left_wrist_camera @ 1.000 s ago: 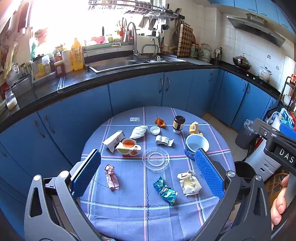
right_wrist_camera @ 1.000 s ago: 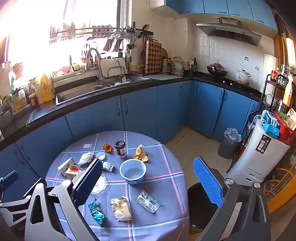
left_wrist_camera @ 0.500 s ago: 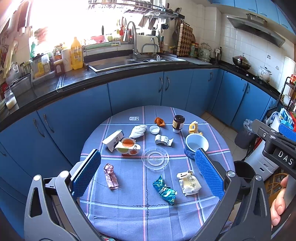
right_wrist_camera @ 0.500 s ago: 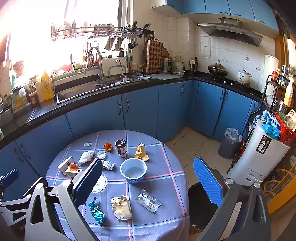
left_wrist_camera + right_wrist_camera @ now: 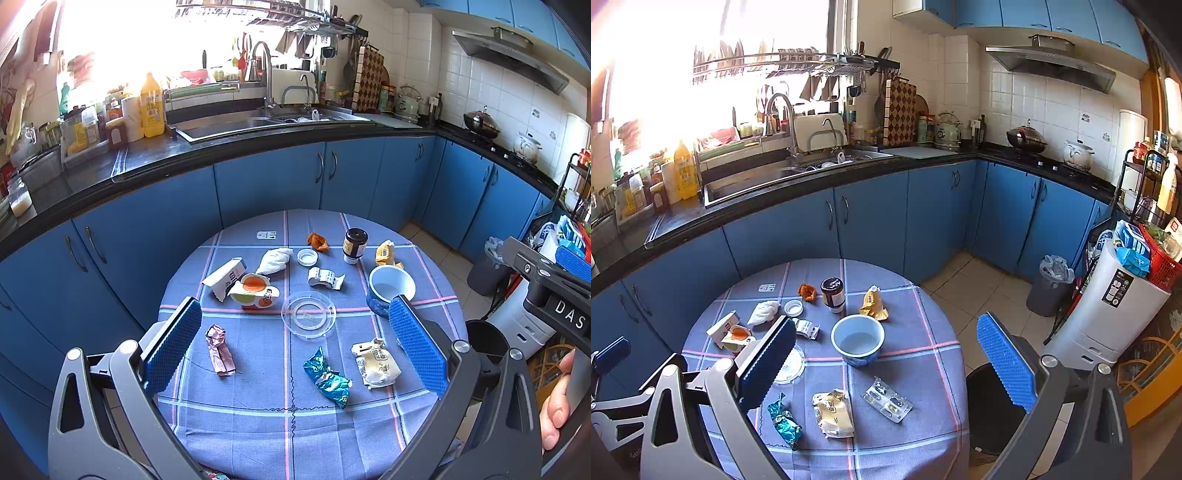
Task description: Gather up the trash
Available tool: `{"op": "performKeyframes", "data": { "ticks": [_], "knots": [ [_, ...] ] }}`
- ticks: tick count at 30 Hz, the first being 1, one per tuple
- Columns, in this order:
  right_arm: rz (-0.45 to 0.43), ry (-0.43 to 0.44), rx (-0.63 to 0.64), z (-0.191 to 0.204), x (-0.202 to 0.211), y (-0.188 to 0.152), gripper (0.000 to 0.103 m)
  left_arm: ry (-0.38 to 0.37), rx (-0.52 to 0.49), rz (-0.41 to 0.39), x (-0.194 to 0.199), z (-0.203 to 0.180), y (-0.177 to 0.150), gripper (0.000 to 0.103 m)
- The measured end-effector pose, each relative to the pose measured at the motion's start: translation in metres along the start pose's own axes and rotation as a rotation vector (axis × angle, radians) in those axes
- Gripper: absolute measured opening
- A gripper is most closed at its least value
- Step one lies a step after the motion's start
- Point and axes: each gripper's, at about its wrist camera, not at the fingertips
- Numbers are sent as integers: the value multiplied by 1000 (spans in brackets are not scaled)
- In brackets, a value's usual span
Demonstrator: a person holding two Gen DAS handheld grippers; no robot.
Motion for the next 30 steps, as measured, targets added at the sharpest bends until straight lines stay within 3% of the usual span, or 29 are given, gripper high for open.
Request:
{"op": "performKeyframes", "data": {
  "ticks": [30],
  "knots": [
    [0, 1, 7, 4, 0, -1, 96, -2, 2, 3, -1, -3, -2, 100]
  ]
}}
Point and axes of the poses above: each gripper's, at about its wrist camera, not at the fingertips, and x roughly against the way its jaws point, z to its left, y to its top, and after that the axes turned 11 degrees about -x, right-handed
